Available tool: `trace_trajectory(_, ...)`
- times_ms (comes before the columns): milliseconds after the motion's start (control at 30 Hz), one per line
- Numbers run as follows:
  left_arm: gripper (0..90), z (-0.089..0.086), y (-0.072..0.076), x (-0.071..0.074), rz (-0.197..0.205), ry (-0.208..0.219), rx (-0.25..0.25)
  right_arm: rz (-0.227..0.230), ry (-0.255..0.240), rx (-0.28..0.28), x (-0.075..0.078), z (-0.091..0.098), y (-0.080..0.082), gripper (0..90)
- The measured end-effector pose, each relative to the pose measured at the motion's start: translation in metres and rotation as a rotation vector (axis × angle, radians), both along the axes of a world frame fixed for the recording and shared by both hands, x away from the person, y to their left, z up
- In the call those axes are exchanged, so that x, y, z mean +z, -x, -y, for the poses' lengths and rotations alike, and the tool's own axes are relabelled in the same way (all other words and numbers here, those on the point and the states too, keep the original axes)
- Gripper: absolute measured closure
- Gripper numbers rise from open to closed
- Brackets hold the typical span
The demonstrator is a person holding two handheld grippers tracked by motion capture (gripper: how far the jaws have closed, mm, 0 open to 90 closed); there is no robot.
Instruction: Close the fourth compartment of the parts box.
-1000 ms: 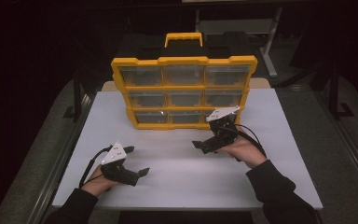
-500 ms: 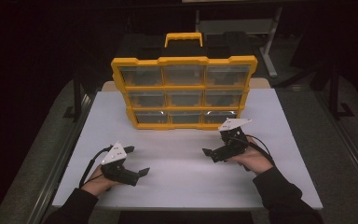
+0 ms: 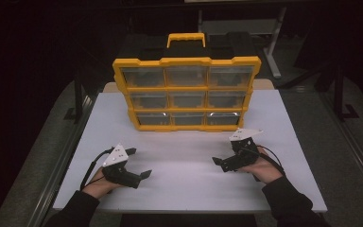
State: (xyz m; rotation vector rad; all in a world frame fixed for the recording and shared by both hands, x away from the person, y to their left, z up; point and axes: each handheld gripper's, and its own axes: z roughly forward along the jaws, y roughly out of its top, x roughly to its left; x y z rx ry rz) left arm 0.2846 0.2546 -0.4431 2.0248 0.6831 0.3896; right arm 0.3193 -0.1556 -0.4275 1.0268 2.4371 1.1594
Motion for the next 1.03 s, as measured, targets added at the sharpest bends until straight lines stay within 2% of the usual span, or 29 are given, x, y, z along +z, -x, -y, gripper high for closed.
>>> trace_trajectory(433,0.0,-0.002,-0.001,0.001,0.008,-0.004,0.007,-0.010,-0.020,-0.033,-0.011,0.022,0.016,0.0)
trace_trajectory(1033,0.0,-0.002,-0.001,0.001,0.005,-0.012,0.006,-0.020,-0.016,-0.050,-0.021,0.033,0.028,0.0)
